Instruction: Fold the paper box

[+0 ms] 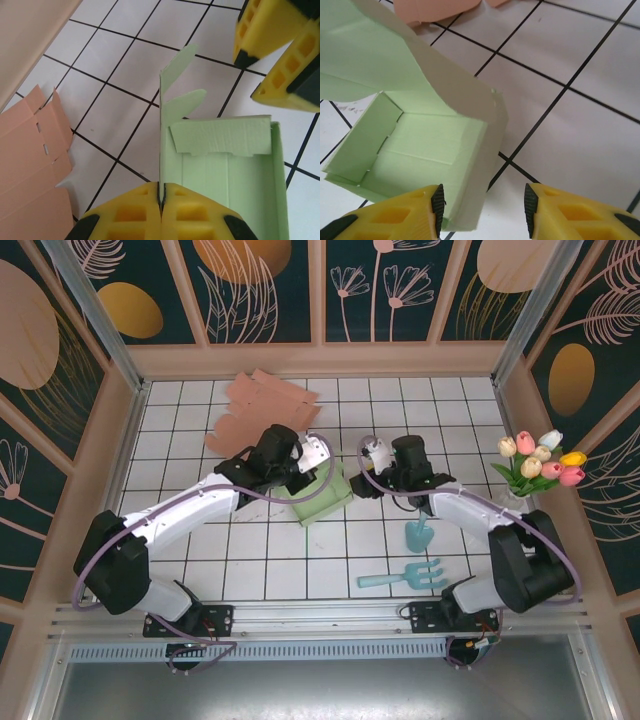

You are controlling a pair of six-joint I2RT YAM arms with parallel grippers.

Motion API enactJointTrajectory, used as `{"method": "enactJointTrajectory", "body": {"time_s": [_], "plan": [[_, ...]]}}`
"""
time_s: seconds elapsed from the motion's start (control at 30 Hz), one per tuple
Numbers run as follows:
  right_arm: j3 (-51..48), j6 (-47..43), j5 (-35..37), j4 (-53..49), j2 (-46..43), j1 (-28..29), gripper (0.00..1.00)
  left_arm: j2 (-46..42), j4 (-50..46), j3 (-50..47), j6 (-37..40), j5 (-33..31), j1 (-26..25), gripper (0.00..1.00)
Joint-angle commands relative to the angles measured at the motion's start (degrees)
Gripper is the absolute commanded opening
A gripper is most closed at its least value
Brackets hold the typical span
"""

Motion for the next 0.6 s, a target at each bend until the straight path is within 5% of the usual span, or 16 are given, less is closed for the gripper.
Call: {"method": "enactJointTrajectory", "body": {"time_s": [0.0, 0.33, 0.57], "plan": [[1.3, 2.9, -5.6, 1.9, 3.3, -0.9, 0.47, 0.7, 1.6, 1.3, -1.3, 3.7, 0.5, 0.00], [-1.6, 13.3, -17.5, 11.5, 10.6, -5.4, 0.45, 0.0, 1.8, 0.2, 0.1, 5.7, 0.5, 0.00], [-5.1, 16.3, -24.9, 16.5, 10.1, -7.0, 0.54, 2.5, 0.5, 1.0, 0.2, 5.5, 0.4, 0.00]]}}
